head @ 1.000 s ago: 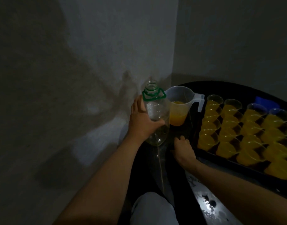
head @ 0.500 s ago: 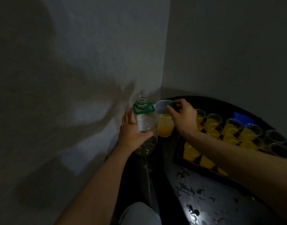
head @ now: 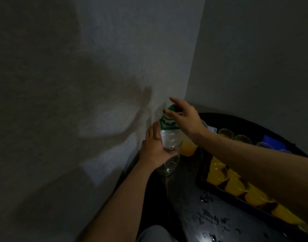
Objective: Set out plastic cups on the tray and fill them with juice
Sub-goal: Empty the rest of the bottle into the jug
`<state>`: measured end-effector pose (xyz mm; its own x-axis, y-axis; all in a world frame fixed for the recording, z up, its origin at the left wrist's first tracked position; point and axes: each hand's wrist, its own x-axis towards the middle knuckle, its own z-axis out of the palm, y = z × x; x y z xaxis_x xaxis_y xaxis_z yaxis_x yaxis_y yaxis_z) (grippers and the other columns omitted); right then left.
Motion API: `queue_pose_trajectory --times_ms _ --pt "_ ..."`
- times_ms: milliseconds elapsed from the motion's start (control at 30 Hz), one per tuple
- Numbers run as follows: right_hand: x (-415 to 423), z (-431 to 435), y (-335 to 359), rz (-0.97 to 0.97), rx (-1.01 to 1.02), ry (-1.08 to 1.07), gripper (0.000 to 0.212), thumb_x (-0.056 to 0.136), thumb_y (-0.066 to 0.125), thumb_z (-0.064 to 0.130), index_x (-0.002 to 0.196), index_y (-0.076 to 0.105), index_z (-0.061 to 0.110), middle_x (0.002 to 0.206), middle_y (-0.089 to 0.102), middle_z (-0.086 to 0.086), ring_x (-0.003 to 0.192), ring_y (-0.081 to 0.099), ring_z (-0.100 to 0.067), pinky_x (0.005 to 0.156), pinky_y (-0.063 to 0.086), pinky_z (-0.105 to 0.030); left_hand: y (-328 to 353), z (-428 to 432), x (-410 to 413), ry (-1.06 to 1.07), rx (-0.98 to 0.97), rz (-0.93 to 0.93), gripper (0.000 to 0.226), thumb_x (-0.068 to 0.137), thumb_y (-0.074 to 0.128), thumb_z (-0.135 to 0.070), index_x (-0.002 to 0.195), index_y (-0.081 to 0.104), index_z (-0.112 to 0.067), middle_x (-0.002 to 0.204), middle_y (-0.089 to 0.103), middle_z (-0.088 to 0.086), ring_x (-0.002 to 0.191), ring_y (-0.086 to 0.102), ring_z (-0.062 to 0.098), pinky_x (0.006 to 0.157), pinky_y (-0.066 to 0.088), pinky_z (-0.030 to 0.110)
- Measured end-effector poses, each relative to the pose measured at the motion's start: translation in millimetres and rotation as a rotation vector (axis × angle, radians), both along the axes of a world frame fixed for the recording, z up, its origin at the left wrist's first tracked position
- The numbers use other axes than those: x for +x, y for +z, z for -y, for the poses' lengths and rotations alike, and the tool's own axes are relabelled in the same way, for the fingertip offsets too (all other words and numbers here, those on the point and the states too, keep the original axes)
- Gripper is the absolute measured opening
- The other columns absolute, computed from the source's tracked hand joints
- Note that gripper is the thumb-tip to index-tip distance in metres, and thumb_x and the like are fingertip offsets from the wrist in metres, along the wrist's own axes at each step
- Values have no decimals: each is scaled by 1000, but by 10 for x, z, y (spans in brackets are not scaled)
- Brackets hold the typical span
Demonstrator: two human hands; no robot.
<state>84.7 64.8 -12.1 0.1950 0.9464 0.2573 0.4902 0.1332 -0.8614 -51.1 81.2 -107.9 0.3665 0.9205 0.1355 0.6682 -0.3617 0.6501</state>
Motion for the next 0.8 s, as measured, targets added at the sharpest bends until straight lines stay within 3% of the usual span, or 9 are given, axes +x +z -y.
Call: queue_pose_trajectory --times_ms 133,333,533,633,700,800 --pt "54 -10 2 219 -20 31 53 95 66 27 143 51 11 125 52 -4 113 58 -17 101 52 -37 -3 1 -4 7 -3 12 129 64 81 -62 159 1 -28 165 11 0 151 17 21 117 35 50" --pt "182 -143 414 579 -258 198 43 95 65 30 136 59 16 126 50 -6 115 54 -22 98 48 -32 4 21 -2 2 9 0 129 67 84 -56 160 3 -19 166 10 2 152 12 20 118 33 46" --pt "163 -176 648 852 -286 321 44 91 70 20 134 60 17 125 53 -8 112 55 -24 98 49 -38 6 11 -15 3 20 10 129 66 85 -56 159 3 -21 165 12 3 151 16 23 116 36 50" --pt "128 -217 664 946 -284 252 41 88 73 32 125 65 14 116 61 -8 104 59 -23 87 50 -33 31 26 -11 -9 0 -14 129 70 84 -55 159 -1 -17 167 6 5 153 10 22 121 29 46" --pt "100 -240 617 918 -274 150 41 83 76 44 106 67 12 99 66 -6 88 63 -20 72 51 -31 49 35 -6 -16 7 -35 130 71 83 -57 159 -2 -13 168 4 7 155 7 23 122 27 46" --pt "51 -258 456 804 -240 2 40 80 77 51 78 56 16 77 60 -1 67 56 -14 52 42 -25 80 45 -7 -12 -15 -45 131 72 82 -58 160 -4 -12 169 3 8 155 5 24 123 25 46"
